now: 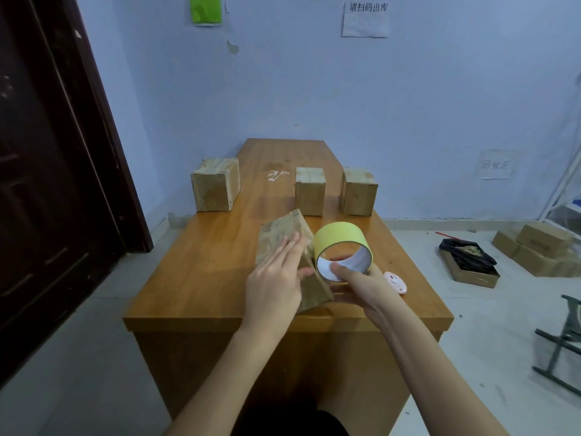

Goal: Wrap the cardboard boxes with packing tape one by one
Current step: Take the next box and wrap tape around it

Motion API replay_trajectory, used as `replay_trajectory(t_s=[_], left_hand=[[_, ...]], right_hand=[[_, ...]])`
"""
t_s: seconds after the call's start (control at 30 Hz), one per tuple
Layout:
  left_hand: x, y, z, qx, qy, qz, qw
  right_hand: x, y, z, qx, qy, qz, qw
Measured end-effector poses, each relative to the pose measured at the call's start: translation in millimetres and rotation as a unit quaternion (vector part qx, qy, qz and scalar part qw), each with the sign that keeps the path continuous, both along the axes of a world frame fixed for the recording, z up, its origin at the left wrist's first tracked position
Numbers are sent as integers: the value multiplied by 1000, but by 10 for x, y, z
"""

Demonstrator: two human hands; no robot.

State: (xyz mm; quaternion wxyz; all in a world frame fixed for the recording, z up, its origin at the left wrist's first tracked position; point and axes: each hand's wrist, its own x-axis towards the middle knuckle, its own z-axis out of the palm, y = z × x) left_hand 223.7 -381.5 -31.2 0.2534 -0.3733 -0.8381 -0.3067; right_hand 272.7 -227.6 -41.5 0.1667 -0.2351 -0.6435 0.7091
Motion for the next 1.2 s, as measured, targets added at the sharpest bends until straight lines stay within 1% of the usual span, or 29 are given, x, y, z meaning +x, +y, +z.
replay_trajectory(t_s=[0.03, 0.1, 0.2, 0.27, 0.33, 0.43, 0.5, 0.57, 0.63, 0.73, 0.77, 0.87, 0.9, 0.93, 1.0, 1.03, 1.07, 1.1, 1.13, 1.2], left_hand=[[-16, -18, -15, 13, -21, 2, 1000], [-39, -53, -41, 40, -53, -6, 998], [-53, -75, -34, 69, -92, -40, 993], [-68, -91, -31, 46, -96, -43, 993], [-90, -116, -41, 2, -68, -14, 998], [-113, -139, -83, -69, -5, 9, 998], [-109, -137, -117, -88, -4, -1, 996], [-116, -154, -142, -80, -23, -14, 996], [-146, -190, -170, -70, -31, -15, 997], [-188, -250, -235, -68, -43, -7, 997], [-192, -263, -255, -69, -45, -3, 997], [-179, -288, -289, -63, -42, 7, 997], [-180, -294, -291, -64, -38, 8, 997], [-179, -303, -289, -67, -34, 9, 997], [-180, -310, -281, -75, -27, 10, 997], [-187, -306, -273, -78, -25, 8, 997], [-195, -299, -267, -80, -25, 5, 996], [-206, -286, -261, -82, -27, 3, 996], [-212, -273, -251, -84, -30, 2, 996], [-226, -250, -216, -86, -33, 5, 996]], right_hand=[[3, 12, 12, -3, 2, -21, 1000], [-1, 31, 52, 30, 0, -42, 999], [-34, 76, 171, 145, -8, -32, 989], [-48, 114, 271, 251, -37, -14, 967], [-70, 125, 342, 336, -66, 0, 940], [-103, 71, 384, 406, -87, 16, 909], [-122, 30, 397, 442, -104, 23, 891], [-141, -5, 405, 477, -115, 26, 871], [-157, -50, 406, 486, -110, 33, 867], [-186, -162, 376, 465, -90, 40, 880], [-208, -200, 365, 470, -91, 40, 877], [-285, -222, 424, 529, -121, 38, 839], [-287, -183, 460, 522, -124, 42, 843], [-267, -129, 494, 490, -119, 51, 862], [-207, 4, 518, 386, -89, 69, 915], [-170, 35, 512, 342, -76, 63, 935], [-144, 40, 494, 311, -71, 49, 946], [-139, 40, 464, 302, -70, 30, 950], [-152, 41, 423, 312, -72, 11, 947], [-183, 18, 354, 341, -72, 12, 937]])
